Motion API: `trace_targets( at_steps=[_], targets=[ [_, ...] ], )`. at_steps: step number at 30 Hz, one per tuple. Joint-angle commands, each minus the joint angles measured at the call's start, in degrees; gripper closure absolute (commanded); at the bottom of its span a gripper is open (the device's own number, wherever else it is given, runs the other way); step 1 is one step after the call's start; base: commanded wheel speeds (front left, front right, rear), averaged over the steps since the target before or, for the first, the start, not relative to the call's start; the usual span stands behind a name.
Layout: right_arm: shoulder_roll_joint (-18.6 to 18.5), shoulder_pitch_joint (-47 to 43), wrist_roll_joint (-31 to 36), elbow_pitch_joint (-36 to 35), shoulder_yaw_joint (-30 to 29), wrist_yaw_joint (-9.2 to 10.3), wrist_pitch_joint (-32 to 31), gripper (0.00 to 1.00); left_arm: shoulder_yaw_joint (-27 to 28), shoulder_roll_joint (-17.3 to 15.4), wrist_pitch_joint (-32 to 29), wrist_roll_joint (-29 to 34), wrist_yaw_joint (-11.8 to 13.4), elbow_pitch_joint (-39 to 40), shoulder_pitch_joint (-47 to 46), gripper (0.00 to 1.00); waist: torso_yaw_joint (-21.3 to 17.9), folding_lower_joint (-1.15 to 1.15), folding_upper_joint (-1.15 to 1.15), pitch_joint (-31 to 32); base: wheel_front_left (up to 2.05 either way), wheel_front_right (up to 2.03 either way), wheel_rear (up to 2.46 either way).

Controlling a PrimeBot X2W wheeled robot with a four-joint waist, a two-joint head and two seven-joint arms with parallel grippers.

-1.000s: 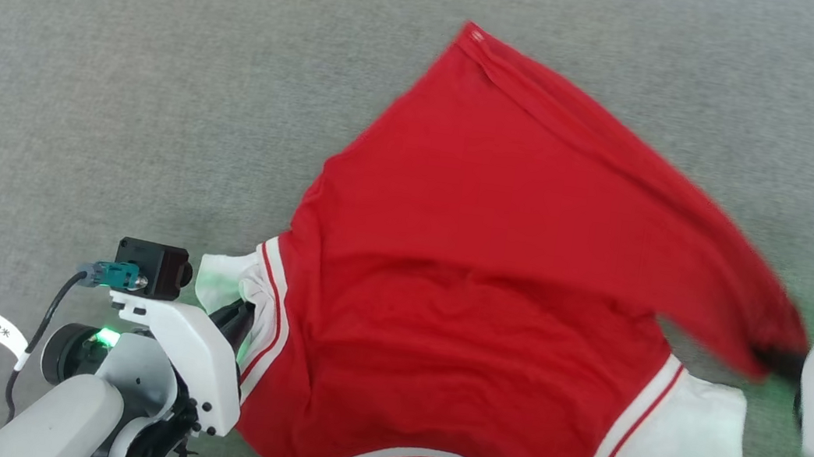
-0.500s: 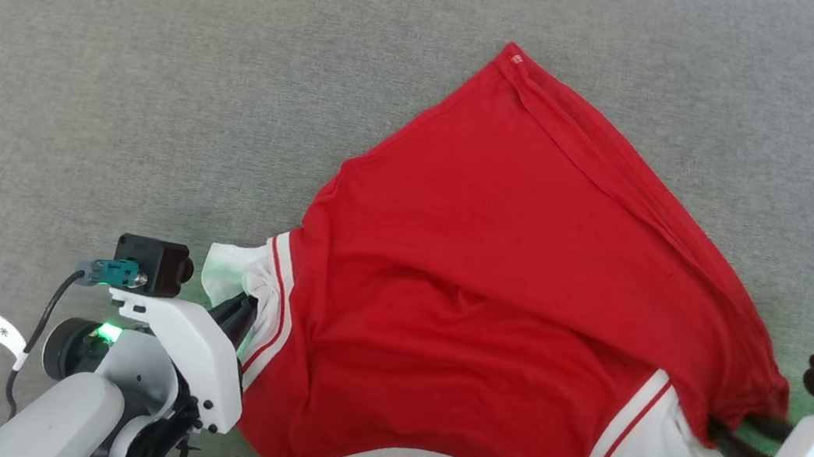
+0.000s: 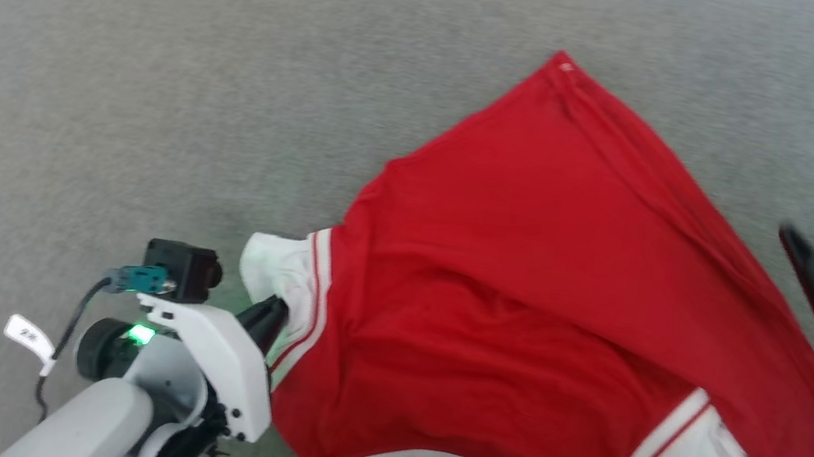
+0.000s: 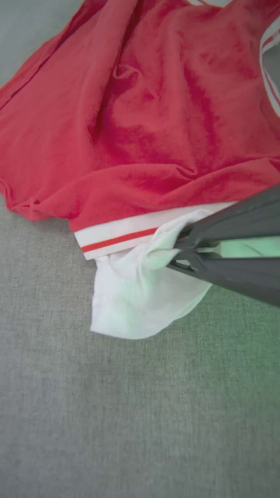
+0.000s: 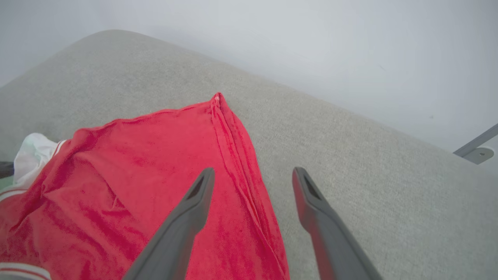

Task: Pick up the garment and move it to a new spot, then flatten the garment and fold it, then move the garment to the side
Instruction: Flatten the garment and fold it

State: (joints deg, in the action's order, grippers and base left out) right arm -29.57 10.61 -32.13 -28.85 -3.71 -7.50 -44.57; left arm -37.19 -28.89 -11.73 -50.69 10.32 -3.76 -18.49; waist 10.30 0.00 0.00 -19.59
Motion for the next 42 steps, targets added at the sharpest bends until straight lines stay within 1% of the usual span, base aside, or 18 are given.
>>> trace_targets(
  at_steps=[1,3,7,12,17,21,24,30,31,32,34,37,42],
  targets=[
    [-0.1,2.4,0.6,1.5,1.0,0.02,1.3,0.0,-0.4,0.6,0.3,0.3,-0.4,-0.2,-0.9,1.0,1.8,0.0,0.0,-0.5,0.0,0.0,0.0],
    [-0.2,6.3,0.1,5.0,2.9,0.02,2.9,0.0,-1.0,1.4,0.3,0.5,-1.0,-0.6,-1.6,1.0,3.4,0.0,0.0,-0.8,0.0,0.0,0.0],
    [-1.9,14.4,-0.4,14.6,8.2,0.02,5.5,0.0,-2.3,3.4,0.7,0.9,-2.1,-1.5,-3.1,1.0,6.8,0.0,0.0,-1.5,0.0,0.0,0.0],
    [-3.5,24.8,-2.1,28.8,15.4,0.02,7.9,0.0,-3.8,5.8,1.2,1.4,-3.8,-3.3,-4.8,1.0,11.1,0.0,0.0,-2.6,0.0,0.0,0.0],
    [-4.8,34.2,-2.5,43.2,23.3,0.02,8.2,0.0,-5.0,7.9,1.6,1.3,-5.5,-5.6,-6.4,1.0,15.0,0.0,0.0,-3.7,0.0,0.0,0.0],
    [-5.1,39.9,-3.0,53.6,29.0,0.02,6.6,0.0,-5.8,9.5,2.1,1.3,-6.7,-7.3,-7.4,1.0,17.7,0.0,0.0,-4.6,0.0,0.0,0.0],
    [-4.9,42.6,-4.5,59.8,33.5,0.02,3.9,0.0,-6.2,10.5,2.7,1.2,-7.4,-8.5,-7.7,1.0,19.2,0.0,0.0,-5.1,0.0,0.0,0.0],
    [-5.1,41.4,-7.9,69.3,43.6,-0.01,-6.7,0.0,-6.2,11.4,3.7,0.8,-8.0,-10.4,-7.5,1.0,20.1,0.0,0.0,-5.4,0.0,0.0,0.0],
    [-5.2,41.1,-8.5,70.8,44.5,-0.01,-8.4,0.24,-6.3,11.5,3.7,0.7,-8.1,-10.7,-7.6,1.0,20.1,0.0,0.0,-5.5,0.0,0.0,0.0],
    [-5.5,41.0,-8.5,71.8,45.5,-0.01,-9.8,1.0,-6.2,11.6,3.7,0.5,-8.2,-11.0,-7.8,1.0,20.0,0.0,0.0,-5.5,0.0,0.0,0.0],
    [-5.6,41.2,-8.8,71.9,46.4,-0.01,-9.9,1.0,-6.1,11.6,3.6,0.3,-8.2,-11.4,-8.1,1.0,19.9,0.0,0.0,-5.5,0.0,0.0,0.0],
    [-5.9,44.2,-9.9,70.6,46.1,0.03,-5.6,1.0,-5.4,11.0,3.0,-0.1,-8.6,-12.0,-9.6,1.0,18.8,0.0,0.0,-5.3,0.0,0.0,0.0],
    [-7.6,49.2,-12.2,65.0,46.3,0.03,0.1,1.0,-2.9,6.3,0.5,0.3,-7.8,-11.3,-13.6,1.0,15.3,0.0,0.0,-3.7,0.0,0.0,0.0]
  ],
)
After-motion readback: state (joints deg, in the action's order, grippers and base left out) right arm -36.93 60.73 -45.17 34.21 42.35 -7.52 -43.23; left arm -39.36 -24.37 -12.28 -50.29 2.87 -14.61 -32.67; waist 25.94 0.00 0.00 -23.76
